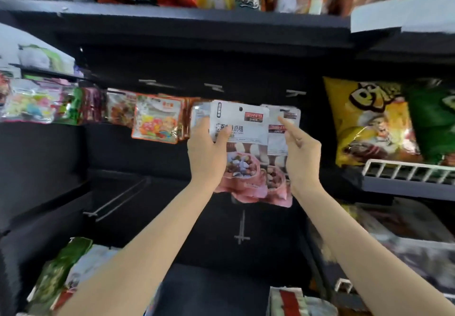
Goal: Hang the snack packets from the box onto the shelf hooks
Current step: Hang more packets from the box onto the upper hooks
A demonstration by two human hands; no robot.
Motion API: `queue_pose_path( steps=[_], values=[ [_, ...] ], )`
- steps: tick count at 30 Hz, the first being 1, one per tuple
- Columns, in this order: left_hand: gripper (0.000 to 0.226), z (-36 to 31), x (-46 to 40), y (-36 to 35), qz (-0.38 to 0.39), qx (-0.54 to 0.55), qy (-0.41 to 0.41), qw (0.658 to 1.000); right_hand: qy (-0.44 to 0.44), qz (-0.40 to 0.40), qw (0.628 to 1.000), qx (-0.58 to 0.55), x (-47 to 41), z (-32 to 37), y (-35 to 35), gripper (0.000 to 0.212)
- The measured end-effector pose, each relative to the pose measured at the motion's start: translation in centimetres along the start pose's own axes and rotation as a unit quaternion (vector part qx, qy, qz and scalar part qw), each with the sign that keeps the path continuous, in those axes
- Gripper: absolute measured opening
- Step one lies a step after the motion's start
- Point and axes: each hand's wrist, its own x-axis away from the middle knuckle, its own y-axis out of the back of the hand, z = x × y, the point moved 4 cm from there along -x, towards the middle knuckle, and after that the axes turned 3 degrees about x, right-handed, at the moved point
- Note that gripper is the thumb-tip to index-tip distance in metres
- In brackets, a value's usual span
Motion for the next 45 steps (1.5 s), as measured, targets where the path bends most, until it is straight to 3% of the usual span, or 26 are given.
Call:
queue_pose_path(
  steps=[8, 13, 25, 31, 35, 38, 41, 43, 45],
  values=[
    [0.023, -1.1, -1.6, -3.5, -0.023, -0.047, -0.008, 0.999, -0.025, -0.046, 0.998, 0.024, -5.2, -3.2, 2.6, 0.037],
    [0.022, -0.8, -2.1, -3.5, -0.05, -0.047, -0.01, 0.998, 0.013, -0.053, 0.997, 0.049, -6.3, -3.5, 2.5, 0.038],
    [0.015, -0.1, -2.4, -5.0, -0.012, 0.008, 0.0, 1.0, 0.082, -0.085, 0.985, 0.124, -6.9, -4.2, 2.7, 0.038],
    [0.022, 0.8, -2.4, -5.6, -0.006, 0.037, 0.016, 0.999, 0.066, -0.043, 0.972, 0.222, -8.5, -5.6, 1.2, 0.043],
    [0.017, 1.2, -2.5, -6.0, 0.016, 0.05, 0.033, 0.998, -0.005, 0.028, 0.962, 0.272, -9.6, -7.1, 0.1, 0.062],
    [0.017, 1.0, -2.6, -6.3, 0.047, 0.053, 0.029, 0.997, -0.053, 0.059, 0.963, 0.259, -9.8, -7.6, -0.3, 0.07],
    [0.017, 0.9, -2.5, -6.8, 0.073, 0.063, 0.026, 0.995, -0.005, 0.005, 0.969, 0.247, -9.0, -6.5, 0.7, 0.052],
    [0.018, 0.8, -2.3, -7.3, 0.081, 0.076, 0.03, 0.993, 0.028, -0.022, 0.988, 0.15, -8.1, -5.6, 1.9, 0.037],
    [0.023, 0.6, -2.2, -7.8, 0.079, 0.085, 0.038, 0.992, 0.036, 0.026, 0.999, 0.02, -7.0, -4.7, 2.6, 0.033]
  ],
)
